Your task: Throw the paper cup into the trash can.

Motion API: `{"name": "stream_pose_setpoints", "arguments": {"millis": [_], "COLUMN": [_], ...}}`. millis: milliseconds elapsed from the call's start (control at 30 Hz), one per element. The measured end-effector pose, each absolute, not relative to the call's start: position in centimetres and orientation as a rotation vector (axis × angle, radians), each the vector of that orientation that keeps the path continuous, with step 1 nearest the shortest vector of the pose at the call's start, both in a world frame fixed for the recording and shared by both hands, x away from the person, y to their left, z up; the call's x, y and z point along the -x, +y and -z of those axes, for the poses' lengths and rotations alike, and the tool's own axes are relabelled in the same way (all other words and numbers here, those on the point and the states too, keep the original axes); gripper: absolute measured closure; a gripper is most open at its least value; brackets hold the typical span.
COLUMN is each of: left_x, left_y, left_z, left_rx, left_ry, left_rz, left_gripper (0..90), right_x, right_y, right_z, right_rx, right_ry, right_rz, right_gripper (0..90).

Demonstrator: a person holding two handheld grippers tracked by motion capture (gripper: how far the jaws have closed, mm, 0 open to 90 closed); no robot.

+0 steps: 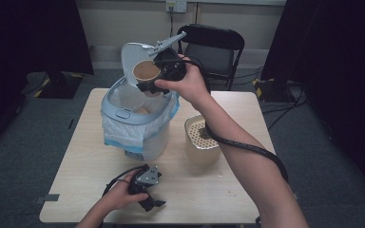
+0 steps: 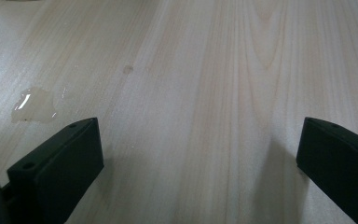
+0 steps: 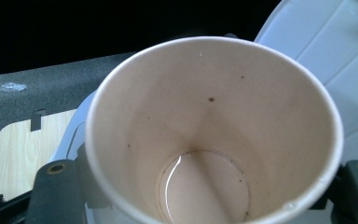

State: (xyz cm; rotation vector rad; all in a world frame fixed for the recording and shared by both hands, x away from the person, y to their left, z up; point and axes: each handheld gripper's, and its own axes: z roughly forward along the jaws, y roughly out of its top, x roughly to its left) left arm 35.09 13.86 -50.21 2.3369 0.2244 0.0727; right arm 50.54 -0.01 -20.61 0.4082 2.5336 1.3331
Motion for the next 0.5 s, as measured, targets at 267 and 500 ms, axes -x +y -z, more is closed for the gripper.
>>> {"name": "stream_pose_setpoints", "arguments": {"millis": [267, 500], "left_x": [-35.1, -35.1], "left_y": [13.9, 13.9], "left_z": [50.2, 50.2], "left_rx": [-2.337, -2.337], "left_ry": [0.225, 0.225], "left_rz": [-0.073, -0.072], "left_gripper": [0.0, 0.0], "right_x": [-50.8, -51.2], "right_y": [0.9, 1.9], "right_z": [21.5, 22.5], "right_rx": [-0.414, -0.424], "right_ry": [2.552, 2.566], "right_rz": [-1.326, -1.344], "right_gripper": [25.5, 25.3]}}
